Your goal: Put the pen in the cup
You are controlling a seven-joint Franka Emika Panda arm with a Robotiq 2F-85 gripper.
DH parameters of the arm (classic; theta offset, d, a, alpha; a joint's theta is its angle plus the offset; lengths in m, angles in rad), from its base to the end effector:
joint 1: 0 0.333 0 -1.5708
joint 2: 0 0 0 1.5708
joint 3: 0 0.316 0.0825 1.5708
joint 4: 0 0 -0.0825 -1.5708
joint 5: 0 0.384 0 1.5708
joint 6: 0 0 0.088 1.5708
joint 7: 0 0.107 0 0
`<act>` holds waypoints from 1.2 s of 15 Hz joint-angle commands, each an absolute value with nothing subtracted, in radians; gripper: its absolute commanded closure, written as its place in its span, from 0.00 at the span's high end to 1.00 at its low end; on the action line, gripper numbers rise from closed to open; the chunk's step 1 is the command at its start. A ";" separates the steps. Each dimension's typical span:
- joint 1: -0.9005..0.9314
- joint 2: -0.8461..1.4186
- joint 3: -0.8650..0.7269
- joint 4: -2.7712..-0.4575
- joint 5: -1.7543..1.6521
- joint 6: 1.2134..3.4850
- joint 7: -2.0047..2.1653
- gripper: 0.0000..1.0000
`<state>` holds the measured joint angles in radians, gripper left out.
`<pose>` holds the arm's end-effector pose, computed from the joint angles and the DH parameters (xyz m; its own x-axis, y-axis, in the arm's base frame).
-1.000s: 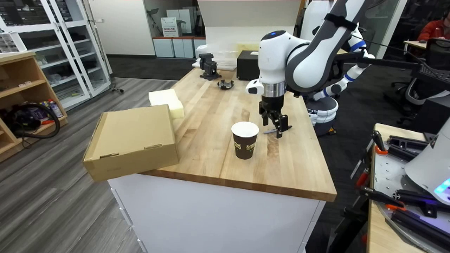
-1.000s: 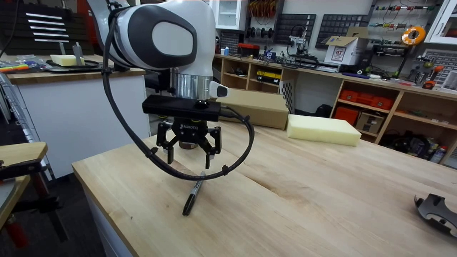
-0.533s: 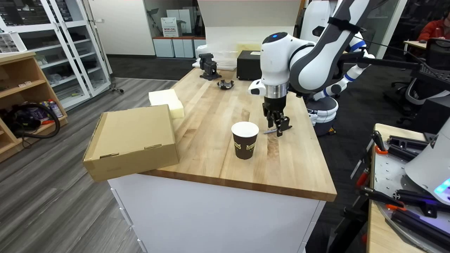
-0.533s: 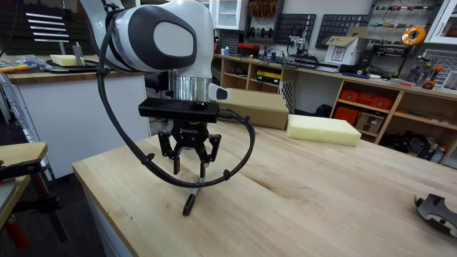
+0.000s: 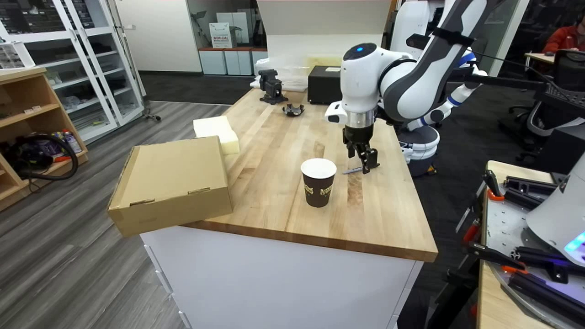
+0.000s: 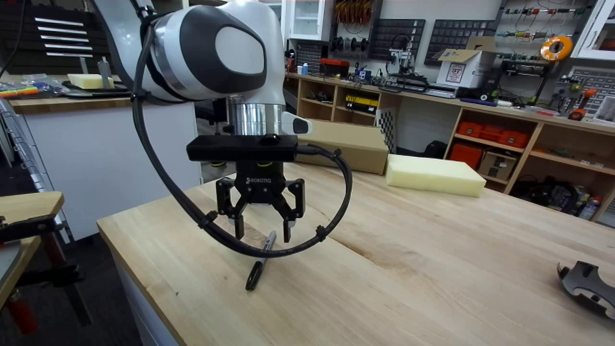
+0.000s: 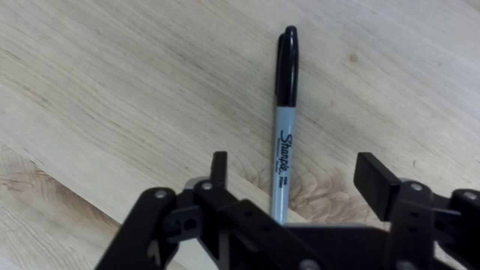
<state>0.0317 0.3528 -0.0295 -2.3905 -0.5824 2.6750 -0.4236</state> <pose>0.4874 0.0170 0.1643 0.5742 0.7913 -0.2099 0.8187 -0.5546 0.1488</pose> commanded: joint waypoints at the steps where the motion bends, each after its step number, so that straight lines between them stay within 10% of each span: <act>1: 0.046 0.348 -0.060 -2.402 -0.658 2.722 -0.351 0.56; 10: 0.034 0.380 -0.052 -2.390 -0.709 2.888 -0.334 0.04; 11: 0.033 0.385 -0.051 -2.390 -0.706 2.901 -0.338 0.41; 13: 0.031 0.392 -0.050 -2.391 -0.699 2.916 -0.342 0.37; 18: 0.013 0.409 -0.029 -2.394 -0.667 2.923 -0.364 0.68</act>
<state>0.0294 0.4020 -0.0423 -2.3901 -0.6835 2.9006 -0.3516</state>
